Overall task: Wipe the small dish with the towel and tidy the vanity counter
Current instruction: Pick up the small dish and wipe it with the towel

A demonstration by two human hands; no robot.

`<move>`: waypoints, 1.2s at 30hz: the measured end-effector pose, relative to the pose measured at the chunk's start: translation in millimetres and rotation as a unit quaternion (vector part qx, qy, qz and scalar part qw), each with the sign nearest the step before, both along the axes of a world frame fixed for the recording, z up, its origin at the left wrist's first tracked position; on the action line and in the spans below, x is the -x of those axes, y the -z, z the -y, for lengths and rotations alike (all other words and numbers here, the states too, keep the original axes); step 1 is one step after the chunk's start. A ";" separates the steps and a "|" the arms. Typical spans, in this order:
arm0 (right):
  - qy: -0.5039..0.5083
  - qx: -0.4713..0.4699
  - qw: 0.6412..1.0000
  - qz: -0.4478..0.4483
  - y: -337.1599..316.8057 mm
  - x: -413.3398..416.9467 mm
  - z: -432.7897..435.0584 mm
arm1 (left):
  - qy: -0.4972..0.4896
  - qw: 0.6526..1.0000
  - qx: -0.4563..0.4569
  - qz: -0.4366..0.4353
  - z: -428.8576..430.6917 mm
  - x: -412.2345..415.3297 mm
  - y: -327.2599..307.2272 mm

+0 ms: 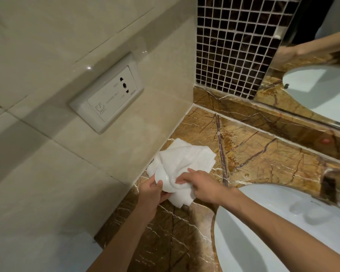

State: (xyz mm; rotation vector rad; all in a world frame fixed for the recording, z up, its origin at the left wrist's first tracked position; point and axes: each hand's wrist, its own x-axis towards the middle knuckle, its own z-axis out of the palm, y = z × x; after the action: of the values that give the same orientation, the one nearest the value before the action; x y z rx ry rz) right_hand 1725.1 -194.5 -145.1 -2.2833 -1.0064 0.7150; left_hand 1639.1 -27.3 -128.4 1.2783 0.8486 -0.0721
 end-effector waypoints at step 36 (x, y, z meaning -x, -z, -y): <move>0.469 -0.347 0.736 -0.344 -23.1 18.5 -26.7 | 0.132 0.968 -0.205 0.067 -1.6 -18.1 -18.0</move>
State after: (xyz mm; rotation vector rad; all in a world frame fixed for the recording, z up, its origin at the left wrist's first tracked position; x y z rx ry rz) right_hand 1706.5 -167.8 -122.0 -1.3434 0.2711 0.5056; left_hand 1657.2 -25.7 -110.4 1.7617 0.5877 -0.0204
